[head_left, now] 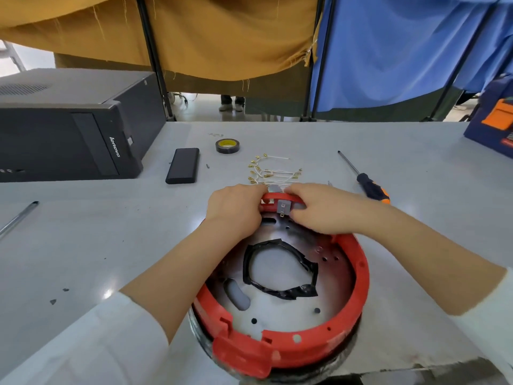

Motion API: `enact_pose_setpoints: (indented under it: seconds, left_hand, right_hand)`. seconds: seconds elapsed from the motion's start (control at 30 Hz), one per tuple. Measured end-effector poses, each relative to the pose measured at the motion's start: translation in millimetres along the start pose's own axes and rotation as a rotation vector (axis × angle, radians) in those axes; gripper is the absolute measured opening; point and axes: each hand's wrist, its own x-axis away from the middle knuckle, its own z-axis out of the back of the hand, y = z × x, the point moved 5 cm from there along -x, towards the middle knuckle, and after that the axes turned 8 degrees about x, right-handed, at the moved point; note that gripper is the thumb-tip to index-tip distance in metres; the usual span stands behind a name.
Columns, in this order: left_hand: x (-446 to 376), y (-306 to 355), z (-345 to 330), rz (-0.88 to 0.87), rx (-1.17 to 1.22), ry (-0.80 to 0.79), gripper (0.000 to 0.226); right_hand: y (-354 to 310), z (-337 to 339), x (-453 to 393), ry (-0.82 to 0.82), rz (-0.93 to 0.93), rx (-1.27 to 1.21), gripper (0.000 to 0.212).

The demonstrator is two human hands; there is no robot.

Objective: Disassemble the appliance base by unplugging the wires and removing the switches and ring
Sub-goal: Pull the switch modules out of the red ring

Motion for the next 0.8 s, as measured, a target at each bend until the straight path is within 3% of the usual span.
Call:
enact_pose_setpoints:
  seconds: [0.17, 0.33, 0.5, 0.6, 0.8]
  left_hand:
    - [8.7, 4.4, 1.0, 0.087, -0.036, -0.039, 0.008]
    - [19.4, -2.8, 2.0, 0.154, 0.008, -0.146, 0.036]
    - [19.7, 1.7, 8.2, -0.019, 0.235, -0.194, 0.035]
    - [17.2, 1.1, 8.7, -0.068, 0.228, -0.211, 0.034]
    - [9.5, -1.5, 4.9, -0.06, 0.064, -0.18, 0.024]
  right_hand:
    - [-0.7, -10.2, 5.3, 0.135, 0.024, 0.113, 0.023]
    - [-12.1, -14.4, 1.7, 0.172, 0.159, 0.123, 0.02]
    - [-18.7, -15.8, -4.3, 0.186, 0.184, 0.118, 0.03]
    - [-16.8, -13.5, -7.9, 0.162, 0.176, 0.121, 0.037]
    - [-17.2, -15.8, -17.6, 0.173, 0.133, 0.14, 0.029]
